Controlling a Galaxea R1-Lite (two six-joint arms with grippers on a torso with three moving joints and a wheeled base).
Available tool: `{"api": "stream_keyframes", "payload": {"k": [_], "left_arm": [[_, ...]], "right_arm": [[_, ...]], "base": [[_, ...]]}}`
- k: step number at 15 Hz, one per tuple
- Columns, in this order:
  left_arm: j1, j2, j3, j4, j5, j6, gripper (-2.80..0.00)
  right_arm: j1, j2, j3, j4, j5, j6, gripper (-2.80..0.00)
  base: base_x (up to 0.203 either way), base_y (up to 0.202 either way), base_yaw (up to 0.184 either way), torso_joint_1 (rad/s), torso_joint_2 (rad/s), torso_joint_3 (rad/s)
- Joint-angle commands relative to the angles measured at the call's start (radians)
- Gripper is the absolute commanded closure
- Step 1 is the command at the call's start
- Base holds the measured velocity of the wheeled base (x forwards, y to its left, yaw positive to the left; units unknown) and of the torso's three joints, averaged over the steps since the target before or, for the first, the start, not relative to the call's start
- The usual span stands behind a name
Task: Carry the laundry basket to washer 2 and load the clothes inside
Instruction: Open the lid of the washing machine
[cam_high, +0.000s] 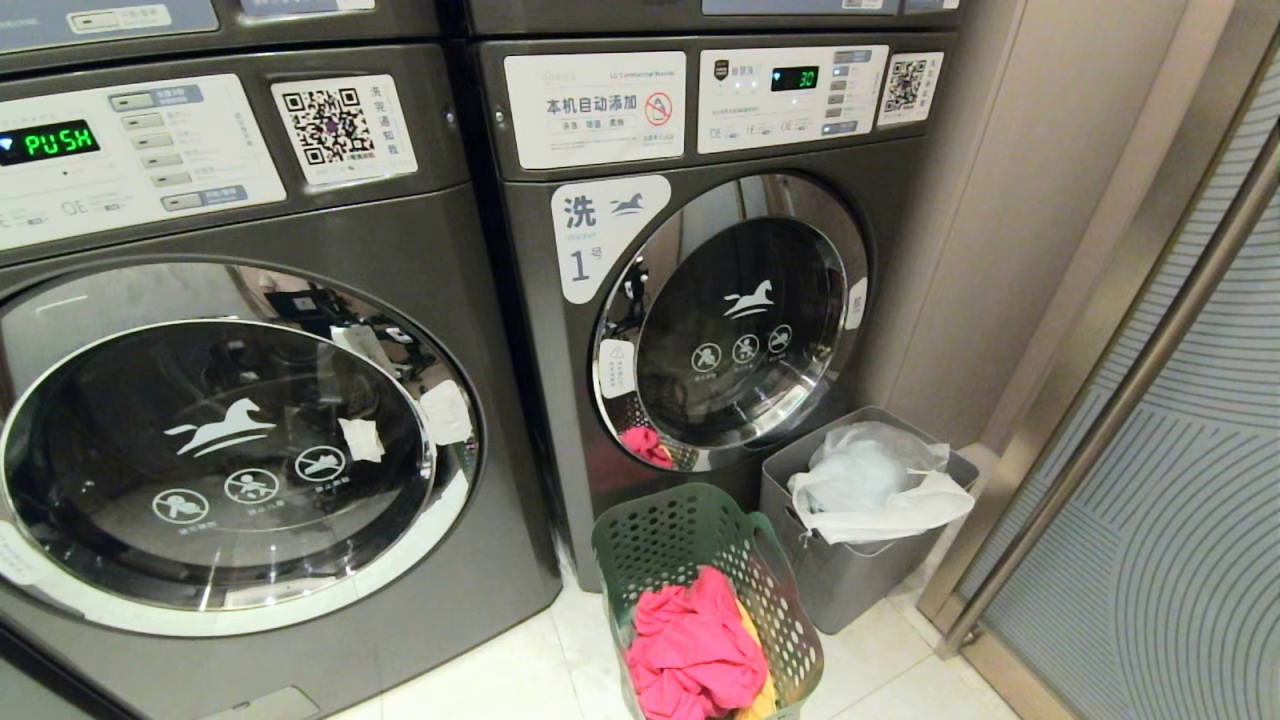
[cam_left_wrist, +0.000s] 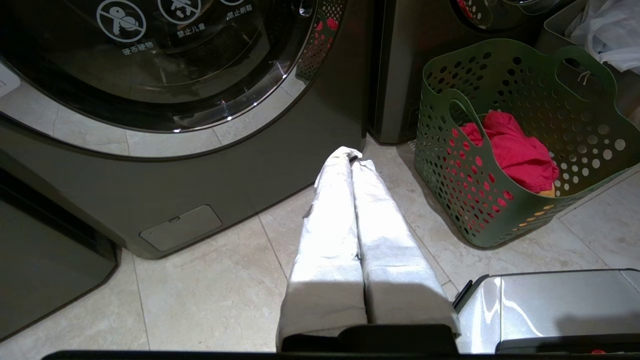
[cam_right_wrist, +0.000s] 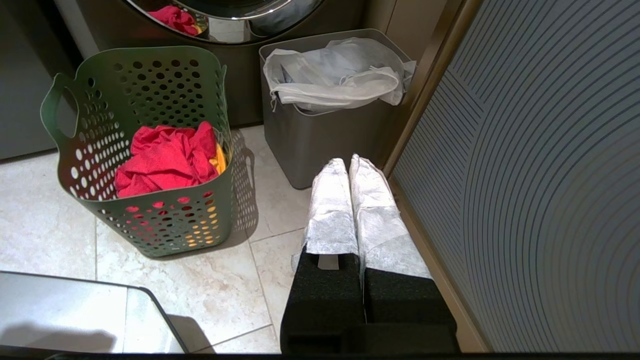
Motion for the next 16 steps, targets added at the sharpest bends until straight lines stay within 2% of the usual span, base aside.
{"api": "stream_keyframes", "payload": {"k": [1,5,7,16], "left_arm": [[0.000,0.000,0.000,0.002,0.001,-0.001,0.00],[0.000,0.001,-0.001,0.002,0.001,0.001,0.00],[0.000,0.001,-0.001,0.002,0.002,0.001,0.00],[0.000,0.001,-0.001,0.002,0.002,-0.001,0.00]], "right_arm": [[0.000,0.001,-0.001,0.001,0.002,-0.001,0.00],[0.000,0.000,-0.001,0.001,0.002,-0.001,0.00],[0.000,0.001,0.000,0.001,0.000,0.000,0.00],[0.000,0.000,0.001,0.001,0.000,0.000,0.00]], "base": [[0.000,0.000,0.000,0.000,0.00,0.000],[0.000,0.000,0.000,0.000,0.00,0.000],[0.001,-0.098,0.009,0.001,0.00,0.006],[0.000,-0.197,0.001,0.003,0.00,0.004]]}}
